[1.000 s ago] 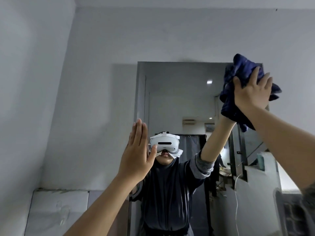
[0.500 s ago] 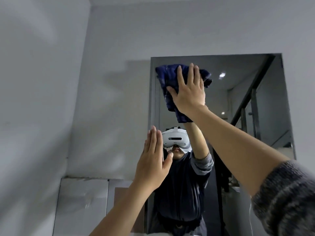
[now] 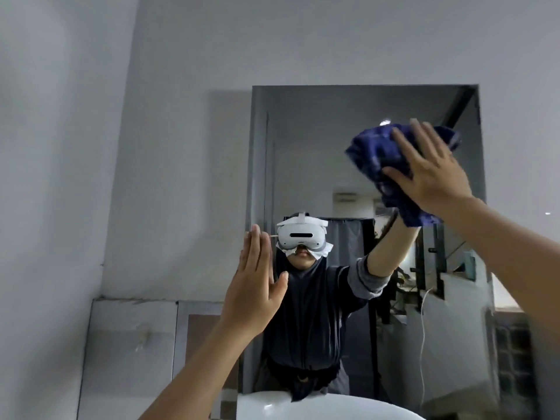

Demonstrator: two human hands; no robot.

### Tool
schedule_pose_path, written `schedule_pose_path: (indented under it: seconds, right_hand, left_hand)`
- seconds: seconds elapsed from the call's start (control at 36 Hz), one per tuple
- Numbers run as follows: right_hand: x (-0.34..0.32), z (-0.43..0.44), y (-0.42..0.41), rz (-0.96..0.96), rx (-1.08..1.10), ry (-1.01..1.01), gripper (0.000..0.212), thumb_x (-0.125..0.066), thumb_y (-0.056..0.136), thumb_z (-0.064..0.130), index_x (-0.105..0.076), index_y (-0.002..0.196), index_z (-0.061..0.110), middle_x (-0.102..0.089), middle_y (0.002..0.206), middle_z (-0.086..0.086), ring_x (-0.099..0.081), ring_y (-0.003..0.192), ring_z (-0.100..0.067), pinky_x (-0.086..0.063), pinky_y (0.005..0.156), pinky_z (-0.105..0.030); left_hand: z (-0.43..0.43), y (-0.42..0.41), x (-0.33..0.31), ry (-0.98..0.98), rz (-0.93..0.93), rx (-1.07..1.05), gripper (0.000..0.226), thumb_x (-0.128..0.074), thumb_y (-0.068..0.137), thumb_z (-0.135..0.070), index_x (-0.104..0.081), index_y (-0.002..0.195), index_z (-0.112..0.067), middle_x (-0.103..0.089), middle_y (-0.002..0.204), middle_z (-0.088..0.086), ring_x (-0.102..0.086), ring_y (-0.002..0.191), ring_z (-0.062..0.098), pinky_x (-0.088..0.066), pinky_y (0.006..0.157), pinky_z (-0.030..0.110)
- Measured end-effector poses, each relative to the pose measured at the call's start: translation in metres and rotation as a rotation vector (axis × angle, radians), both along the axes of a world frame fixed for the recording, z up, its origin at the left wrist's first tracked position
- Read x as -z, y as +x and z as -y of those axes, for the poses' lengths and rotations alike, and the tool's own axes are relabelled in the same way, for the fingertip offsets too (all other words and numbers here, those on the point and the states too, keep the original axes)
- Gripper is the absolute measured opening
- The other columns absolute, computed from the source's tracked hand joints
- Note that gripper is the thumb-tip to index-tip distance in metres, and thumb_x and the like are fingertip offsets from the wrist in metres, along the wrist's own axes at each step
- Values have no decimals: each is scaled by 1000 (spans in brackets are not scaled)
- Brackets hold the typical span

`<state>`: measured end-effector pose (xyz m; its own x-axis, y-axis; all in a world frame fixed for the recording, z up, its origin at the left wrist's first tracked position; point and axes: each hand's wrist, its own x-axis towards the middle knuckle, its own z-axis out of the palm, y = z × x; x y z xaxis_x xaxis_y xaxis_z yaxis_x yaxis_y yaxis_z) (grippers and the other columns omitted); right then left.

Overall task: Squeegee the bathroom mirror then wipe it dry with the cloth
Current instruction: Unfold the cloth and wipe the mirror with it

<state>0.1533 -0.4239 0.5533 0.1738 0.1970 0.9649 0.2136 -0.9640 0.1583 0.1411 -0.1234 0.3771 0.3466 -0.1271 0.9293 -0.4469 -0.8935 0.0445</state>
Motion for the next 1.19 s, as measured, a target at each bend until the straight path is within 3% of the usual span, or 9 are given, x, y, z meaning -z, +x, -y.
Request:
schedule_pose_path:
  seconds: [0.08,0.22,0.39,0.56,0.67,0.78,0.92,1.03,1.19]
  right_hand:
    - [23,16,1,1,-30,322,71,-27,89,60,-14,148,24,-9,157,-12,-4,144,-28,-5,117,-41]
    - [55,-14,5,4,-113,757,68,-34,93,53,-12,149,20,-5,157,-14,0,144,-28,0,117,-40]
    - [76,-86,5,-23,-158,896,68,-36,94,51,-8,149,21,1,157,-12,4,144,-28,3,116,-39]
    - [64,-156,-2,-50,-195,639,65,-33,95,49,-7,149,22,4,157,-13,7,144,-28,1,116,-40]
    - [60,-185,-1,-28,-193,188,60,-33,96,45,-14,148,21,-3,157,-15,1,144,-31,-4,116,-44]
    - [74,-189,4,50,-185,-256,56,-39,94,42,-30,144,17,-23,152,-18,-17,142,-35,-12,115,-45]
    - [86,-144,8,86,-88,-617,54,-33,94,47,-34,143,22,-31,151,-12,-27,140,-30,-18,115,-42]
    - [77,-90,7,95,-36,-604,54,-33,95,48,-33,143,23,-29,151,-10,-25,140,-28,-19,116,-41]
    - [62,-14,7,78,-1,-202,56,-34,94,47,-29,144,21,-27,152,-12,-21,142,-29,-19,116,-42]
  left_hand:
    - [2,-1,0,-23,-4,10,79,-44,94,-38,12,145,-15,24,153,-1,23,138,6,1,113,26]
    - [5,-3,6,-36,-34,6,79,-42,95,-40,14,144,-15,27,151,-2,25,138,7,-2,114,27]
    - [7,-6,30,-1,-44,-6,73,-35,95,-39,12,144,-12,22,153,5,21,140,12,5,113,26]
    - [2,-6,54,22,-45,3,79,-52,92,-32,-1,146,-5,7,155,12,9,143,16,-5,116,27]
    - [0,-7,65,18,-47,13,80,-49,93,-36,6,146,-10,15,155,6,14,142,13,-13,114,29]
    - [-1,-7,69,8,-46,23,79,-49,93,-37,3,146,-10,11,156,7,10,143,14,-18,115,32]
    - [-3,-7,69,34,-27,25,83,-56,89,-34,-1,146,-8,1,156,13,-1,144,21,-26,113,39]
    - [-5,-7,69,48,-12,38,78,-50,92,-35,-2,146,-5,2,156,14,0,144,24,-31,110,43]
    - [-1,-6,71,20,-19,0,75,-37,91,-43,-1,146,-6,7,156,9,6,144,18,-19,114,36]
